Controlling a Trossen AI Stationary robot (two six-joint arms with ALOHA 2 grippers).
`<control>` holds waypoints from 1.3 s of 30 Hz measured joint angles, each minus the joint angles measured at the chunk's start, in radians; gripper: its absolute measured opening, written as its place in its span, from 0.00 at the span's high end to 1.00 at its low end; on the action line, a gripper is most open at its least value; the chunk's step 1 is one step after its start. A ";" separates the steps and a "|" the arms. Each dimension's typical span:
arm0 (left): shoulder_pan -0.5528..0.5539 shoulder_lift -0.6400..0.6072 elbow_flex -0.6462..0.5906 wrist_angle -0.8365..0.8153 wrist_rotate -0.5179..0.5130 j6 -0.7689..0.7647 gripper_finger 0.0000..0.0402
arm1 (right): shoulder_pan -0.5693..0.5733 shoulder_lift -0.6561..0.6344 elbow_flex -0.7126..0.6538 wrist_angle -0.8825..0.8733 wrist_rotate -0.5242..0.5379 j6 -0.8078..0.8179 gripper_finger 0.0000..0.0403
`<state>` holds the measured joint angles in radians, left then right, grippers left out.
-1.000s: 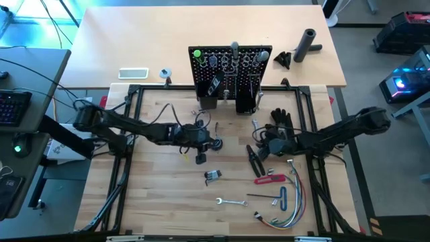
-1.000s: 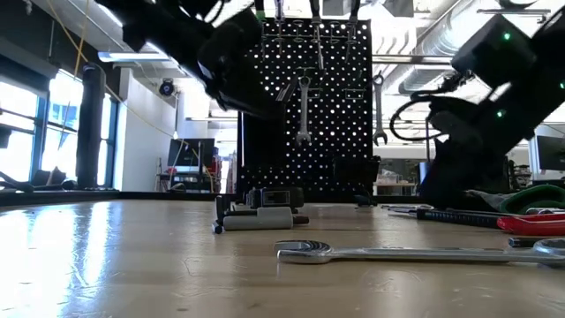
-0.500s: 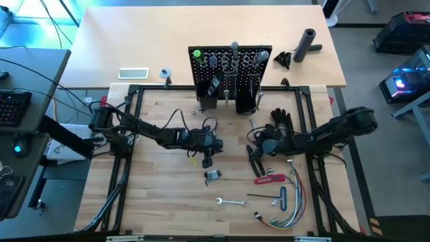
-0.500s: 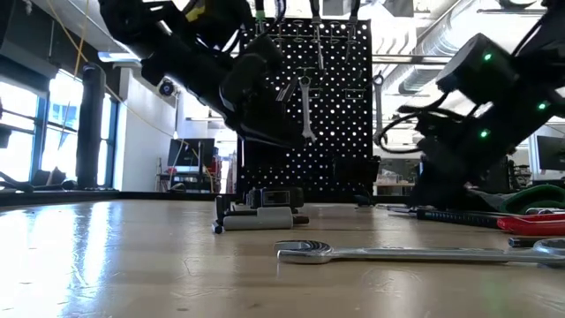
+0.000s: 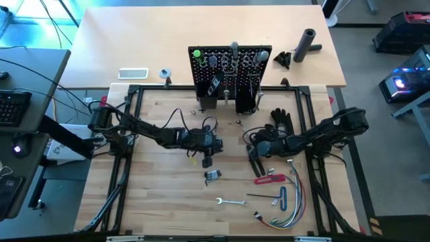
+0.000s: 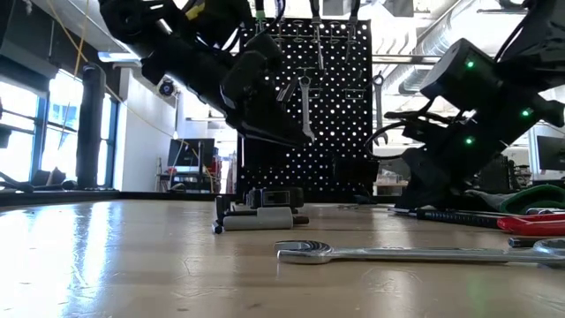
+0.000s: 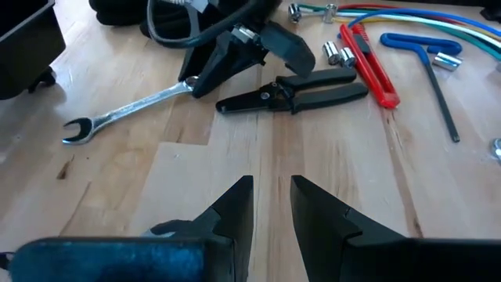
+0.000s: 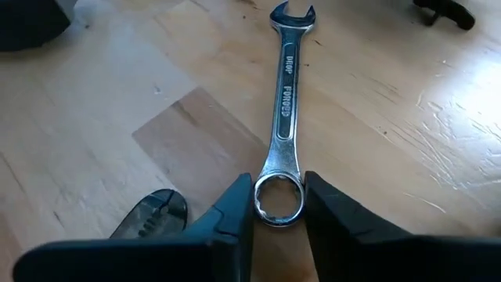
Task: Hang tools onto peg board
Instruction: Hang the silver wrench on the peg board
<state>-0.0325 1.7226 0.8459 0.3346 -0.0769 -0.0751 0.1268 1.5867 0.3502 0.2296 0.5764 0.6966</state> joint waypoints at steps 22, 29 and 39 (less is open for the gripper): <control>0.027 0.000 0.000 0.013 0.013 0.070 0.80 | 0.113 0.008 0.182 0.052 -0.244 -0.309 0.81; 0.048 0.000 0.000 0.009 0.193 0.061 0.77 | 0.113 0.006 0.321 -0.139 -0.229 -0.384 0.81; 0.048 0.000 0.000 -0.073 0.282 0.061 0.65 | 0.117 0.005 0.451 -0.262 -0.218 -0.473 0.81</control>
<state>0.0158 1.7226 0.8459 0.2621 0.2047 -0.0143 0.2440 1.5917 0.8015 -0.0321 0.3584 0.2236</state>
